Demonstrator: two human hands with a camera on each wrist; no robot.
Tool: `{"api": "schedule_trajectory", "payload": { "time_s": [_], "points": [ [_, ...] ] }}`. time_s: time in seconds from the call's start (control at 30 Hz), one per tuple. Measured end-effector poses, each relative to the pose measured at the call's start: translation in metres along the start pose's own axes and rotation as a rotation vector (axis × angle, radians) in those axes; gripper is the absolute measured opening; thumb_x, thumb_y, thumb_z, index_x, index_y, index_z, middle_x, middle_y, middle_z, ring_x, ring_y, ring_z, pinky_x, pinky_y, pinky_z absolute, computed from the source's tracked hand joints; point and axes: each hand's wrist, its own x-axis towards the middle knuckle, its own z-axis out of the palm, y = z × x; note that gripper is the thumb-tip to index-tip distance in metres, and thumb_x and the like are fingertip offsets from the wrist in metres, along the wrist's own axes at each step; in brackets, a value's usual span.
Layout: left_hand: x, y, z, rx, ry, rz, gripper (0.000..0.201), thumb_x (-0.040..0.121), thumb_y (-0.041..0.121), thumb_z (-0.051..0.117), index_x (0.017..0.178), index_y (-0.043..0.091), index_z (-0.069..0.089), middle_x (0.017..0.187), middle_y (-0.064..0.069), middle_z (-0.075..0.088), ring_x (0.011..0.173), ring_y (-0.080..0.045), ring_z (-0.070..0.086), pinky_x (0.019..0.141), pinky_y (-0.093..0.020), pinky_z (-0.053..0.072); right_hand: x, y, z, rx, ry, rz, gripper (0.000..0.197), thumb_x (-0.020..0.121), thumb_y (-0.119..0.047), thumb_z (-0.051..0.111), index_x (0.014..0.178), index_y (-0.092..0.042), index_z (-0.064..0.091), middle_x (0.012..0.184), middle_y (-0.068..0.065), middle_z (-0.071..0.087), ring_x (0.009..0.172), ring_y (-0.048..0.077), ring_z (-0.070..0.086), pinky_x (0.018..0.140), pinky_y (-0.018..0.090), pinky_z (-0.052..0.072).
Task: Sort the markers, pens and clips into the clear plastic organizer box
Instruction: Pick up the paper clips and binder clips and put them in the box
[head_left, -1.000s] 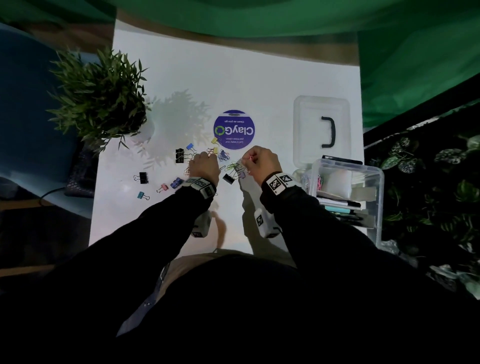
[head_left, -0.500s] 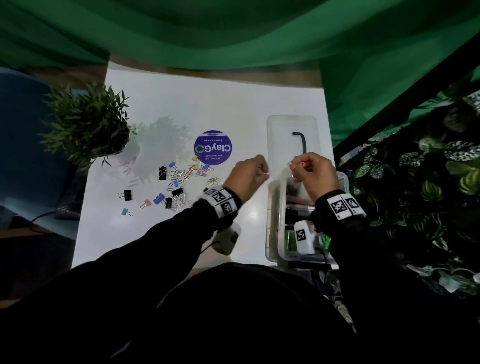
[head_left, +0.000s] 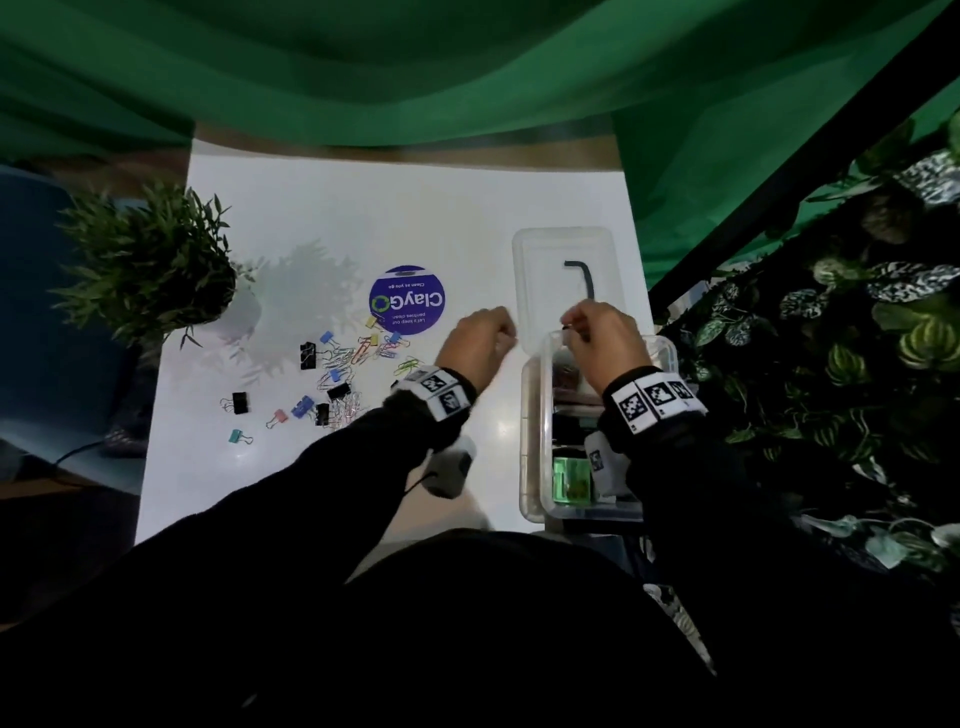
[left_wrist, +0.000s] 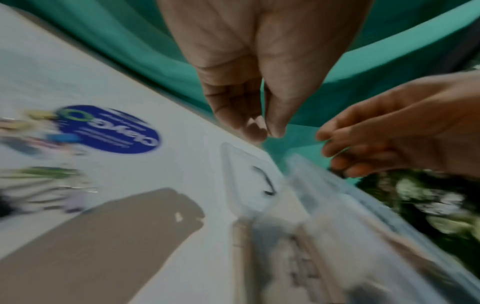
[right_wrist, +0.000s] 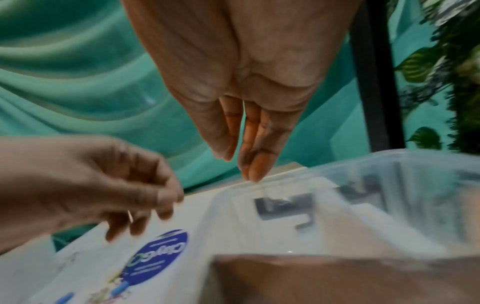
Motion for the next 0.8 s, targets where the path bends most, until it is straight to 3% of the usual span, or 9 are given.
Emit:
{"api": "schedule_trajectory", "payload": {
  "time_s": [0.13, 0.23, 0.33, 0.43, 0.5, 0.6, 0.73, 0.8],
  "points": [
    [-0.002, -0.081, -0.036, 0.102, 0.012, -0.264, 0.007, 0.088, 0.008, 0.055, 0.089, 0.01, 0.061, 0.093, -0.007, 0.063, 0.078, -0.021, 0.06, 0.063, -0.026, 0.047, 0.008, -0.05, 0.04, 0.013, -0.139, -0.11, 0.015, 0.091, -0.014, 0.059, 0.106, -0.012, 0.064, 0.102, 0.005, 0.062, 0.084, 0.015, 0.059, 0.077, 0.024, 0.047],
    [-0.004, -0.133, -0.059, 0.262, 0.013, -0.389, 0.018, 0.084, 0.016, 0.065, 0.1, 0.008, 0.06, 0.109, -0.017, 0.055, 0.095, -0.033, 0.057, 0.081, -0.038, 0.049, 0.011, -0.082, 0.085, -0.023, -0.259, -0.144, 0.016, 0.091, -0.016, 0.058, 0.106, -0.013, 0.063, 0.105, 0.007, 0.061, 0.091, 0.019, 0.058, 0.084, 0.03, 0.049],
    [-0.009, -0.164, -0.071, 0.371, 0.006, -0.452, 0.039, 0.079, 0.021, 0.072, 0.111, 0.007, 0.057, 0.117, -0.02, 0.048, 0.107, -0.038, 0.051, 0.088, -0.043, 0.046, 0.016, -0.101, 0.13, -0.127, -0.407, -0.126, 0.021, 0.091, -0.02, 0.057, 0.109, -0.011, 0.062, 0.111, 0.011, 0.06, 0.102, 0.028, 0.058, 0.088, 0.038, 0.049],
    [-0.014, -0.18, -0.071, 0.413, -0.05, -0.416, 0.042, 0.076, 0.022, 0.073, 0.109, 0.003, 0.055, 0.114, -0.021, 0.05, 0.103, -0.04, 0.052, 0.086, -0.045, 0.046, 0.023, -0.108, 0.164, -0.238, -0.472, -0.096, 0.028, 0.092, -0.027, 0.056, 0.113, -0.01, 0.058, 0.113, 0.012, 0.057, 0.104, 0.032, 0.057, 0.083, 0.039, 0.048],
    [-0.017, -0.188, -0.067, 0.405, -0.044, -0.326, 0.034, 0.07, 0.013, 0.077, 0.095, 0.0, 0.058, 0.099, -0.024, 0.055, 0.089, -0.041, 0.056, 0.074, -0.046, 0.049, 0.032, -0.112, 0.181, -0.295, -0.469, -0.107, 0.031, 0.092, -0.027, 0.056, 0.117, -0.01, 0.055, 0.116, 0.012, 0.054, 0.107, 0.032, 0.056, 0.082, 0.039, 0.047],
    [-0.02, -0.203, -0.059, 0.324, -0.109, -0.3, 0.027, 0.06, 0.002, 0.08, 0.076, -0.001, 0.058, 0.076, -0.025, 0.056, 0.066, -0.041, 0.058, 0.056, -0.042, 0.051, 0.042, -0.117, 0.202, -0.375, -0.48, -0.135, 0.037, 0.09, -0.022, 0.058, 0.123, -0.008, 0.051, 0.121, 0.013, 0.05, 0.113, 0.032, 0.05, 0.084, 0.042, 0.048],
    [-0.015, -0.211, -0.059, 0.366, -0.179, -0.233, 0.019, 0.06, -0.01, 0.067, 0.069, -0.002, 0.053, 0.063, -0.022, 0.053, 0.052, -0.037, 0.056, 0.043, -0.034, 0.046, 0.05, -0.12, 0.215, -0.468, -0.509, -0.214, 0.04, 0.086, -0.014, 0.061, 0.124, -0.005, 0.05, 0.124, 0.014, 0.05, 0.118, 0.031, 0.048, 0.085, 0.042, 0.049],
    [-0.017, -0.2, -0.07, 0.376, -0.171, -0.211, 0.014, 0.066, -0.012, 0.061, 0.076, -0.005, 0.055, 0.07, -0.026, 0.055, 0.058, -0.039, 0.058, 0.047, -0.038, 0.045, 0.053, -0.122, 0.217, -0.493, -0.541, -0.224, 0.041, 0.083, -0.01, 0.064, 0.122, -0.004, 0.052, 0.121, 0.015, 0.051, 0.115, 0.032, 0.051, 0.086, 0.042, 0.049]
  ]
}}
